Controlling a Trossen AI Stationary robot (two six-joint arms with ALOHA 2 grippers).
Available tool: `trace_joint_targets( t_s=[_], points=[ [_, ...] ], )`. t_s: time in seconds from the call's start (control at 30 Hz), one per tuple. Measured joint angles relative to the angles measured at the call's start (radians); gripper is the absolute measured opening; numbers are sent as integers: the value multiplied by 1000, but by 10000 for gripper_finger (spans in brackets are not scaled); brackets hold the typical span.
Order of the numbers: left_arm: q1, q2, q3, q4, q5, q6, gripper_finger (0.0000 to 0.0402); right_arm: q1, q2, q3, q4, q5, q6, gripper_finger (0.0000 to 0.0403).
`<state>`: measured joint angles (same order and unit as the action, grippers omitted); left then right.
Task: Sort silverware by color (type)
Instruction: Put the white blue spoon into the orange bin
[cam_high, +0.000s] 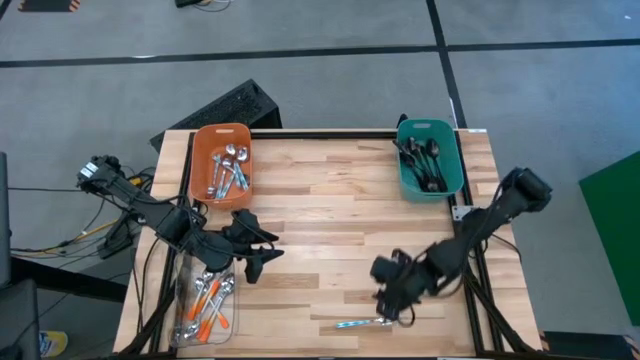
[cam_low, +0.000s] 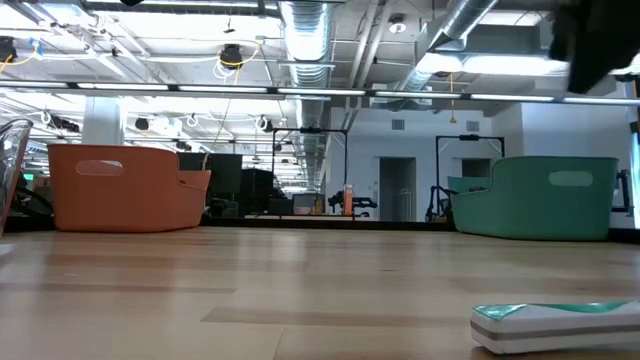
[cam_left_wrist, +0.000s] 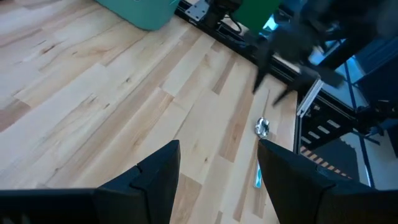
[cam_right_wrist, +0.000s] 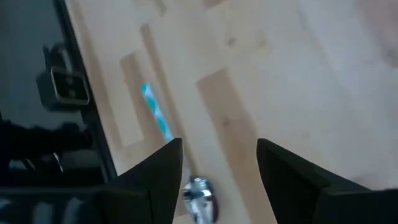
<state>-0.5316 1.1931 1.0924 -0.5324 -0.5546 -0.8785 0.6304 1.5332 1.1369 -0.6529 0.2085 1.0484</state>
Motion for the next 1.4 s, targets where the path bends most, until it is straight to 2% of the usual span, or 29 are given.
trace_joint_targets(
  t_s=[0.17, 0.4, 0.6, 0.73, 0.9, 0.97, 1.1, 1.23, 1.4],
  points=[
    [0, 0, 0, -2, 21, -5, 203, 59, 151, 103, 4, -2, -5, 216],
    [0, 0, 0, -33, 23, 28, 203, 98, 354, 241, -48, -43, -99, 187],
    [0, 0, 0, -159, 26, -6, 203, 121, 466, 279, -48, -103, -114, 180],
    [0, 0, 0, -210, 69, -42, 203, 130, 516, 280, -52, -106, -114, 179],
    [0, 0, 0, -244, 107, -57, 203, 109, 540, 286, -66, -110, -108, 149],
    [0, 0, 0, -252, 115, -68, 203, 98, 540, 285, -73, -114, -107, 115],
    [0, 0, 0, -271, 124, -105, 203, 57, 534, 284, -88, -160, -95, 23],
    [0, 0, 0, -269, 89, -130, 203, -14, 487, 276, -103, -119, -43, 20],
    [15, 0, 0, -245, -12, -129, 203, -160, 321, 280, -87, 1, -46, 9]
  ],
)
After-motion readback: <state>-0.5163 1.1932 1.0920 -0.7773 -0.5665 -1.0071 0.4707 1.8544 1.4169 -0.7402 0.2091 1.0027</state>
